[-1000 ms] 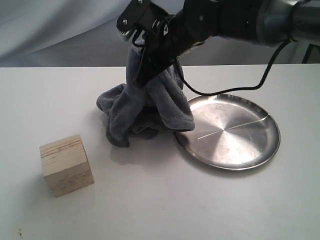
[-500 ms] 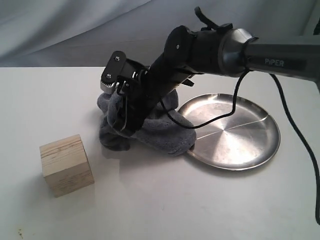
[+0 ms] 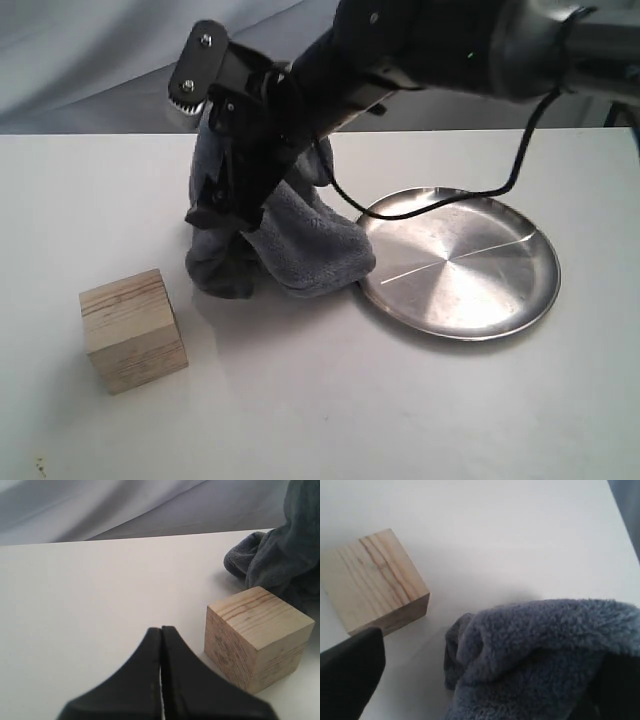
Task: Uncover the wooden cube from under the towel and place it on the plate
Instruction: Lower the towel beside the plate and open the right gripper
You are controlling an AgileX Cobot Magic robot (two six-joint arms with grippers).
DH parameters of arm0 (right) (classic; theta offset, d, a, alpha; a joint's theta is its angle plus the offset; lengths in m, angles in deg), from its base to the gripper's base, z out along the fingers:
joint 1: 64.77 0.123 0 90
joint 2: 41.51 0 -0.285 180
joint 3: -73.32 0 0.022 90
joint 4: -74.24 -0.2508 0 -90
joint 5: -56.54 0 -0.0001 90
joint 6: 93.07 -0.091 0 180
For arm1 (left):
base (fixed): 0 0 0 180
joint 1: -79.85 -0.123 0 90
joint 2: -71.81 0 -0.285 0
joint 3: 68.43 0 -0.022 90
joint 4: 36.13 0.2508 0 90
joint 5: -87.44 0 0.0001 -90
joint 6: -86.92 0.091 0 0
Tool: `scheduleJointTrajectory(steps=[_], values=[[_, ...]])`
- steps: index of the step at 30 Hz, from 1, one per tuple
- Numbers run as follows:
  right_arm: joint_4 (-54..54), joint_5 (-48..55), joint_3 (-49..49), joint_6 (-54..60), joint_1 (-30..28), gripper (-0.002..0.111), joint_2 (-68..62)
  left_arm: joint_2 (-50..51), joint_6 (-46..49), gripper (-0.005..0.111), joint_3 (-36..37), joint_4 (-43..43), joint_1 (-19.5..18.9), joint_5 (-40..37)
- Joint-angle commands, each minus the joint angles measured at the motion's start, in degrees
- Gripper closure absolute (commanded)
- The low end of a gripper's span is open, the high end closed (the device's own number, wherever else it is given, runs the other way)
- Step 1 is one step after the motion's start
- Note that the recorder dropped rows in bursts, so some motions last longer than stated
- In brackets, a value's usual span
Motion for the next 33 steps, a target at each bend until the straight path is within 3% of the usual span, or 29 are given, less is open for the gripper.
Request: scheduleJointTrajectory(steps=[1, 7, 12, 15, 18, 20, 22, 27, 33], values=[[0.8, 3.3, 0.0, -0.7, -0.1, 0.016, 6.0, -0.2, -0.3, 0.107, 0.3, -0.1, 0.1, 0.7], [1.7, -5.4, 0.0, -0.4, -0.2, 0.017, 4.3, -0.2, -0.3, 0.107, 0.3, -0.1, 0.1, 0.7], [2.9, -2.9, 0.0, -2.0, -0.2, 0.018, -1.7, -0.2, -0.3, 0.107, 0.3, -0.1, 0.1, 0.7], [7.2, 4.7, 0.0, -4.8, -0.2, 0.024, 0.0, -0.2, -0.3, 0.107, 0.3, -0.1, 0.1, 0.7], [11.1, 22.0, 0.0, -4.8, -0.2, 0.04, 0.8, -0.2, -0.3, 0.107, 0.3, -0.1, 0.1, 0.7], [11.6, 24.8, 1.0, -4.8, -0.2, 0.054, 0.6, -0.2, -0.3, 0.107, 0.3, -0.1, 0.1, 0.7], [11.6, 22.7, 3.2, -4.6, -0.2, 0.069, 0.6, -0.2, -0.3, 0.107, 0.3, -0.1, 0.1, 0.7], [11.6, 15.7, 7.9, -4.6, 0.7, 0.092, 0.6, -0.2, -0.3, 0.107, 0.3, -0.1, 0.1, 0.7], [11.5, 7.0, 12.3, -4.6, 0.8, 0.1, -0.6, -0.2, -0.3, 0.107, 0.3, -0.1, 0.1, 0.7]])
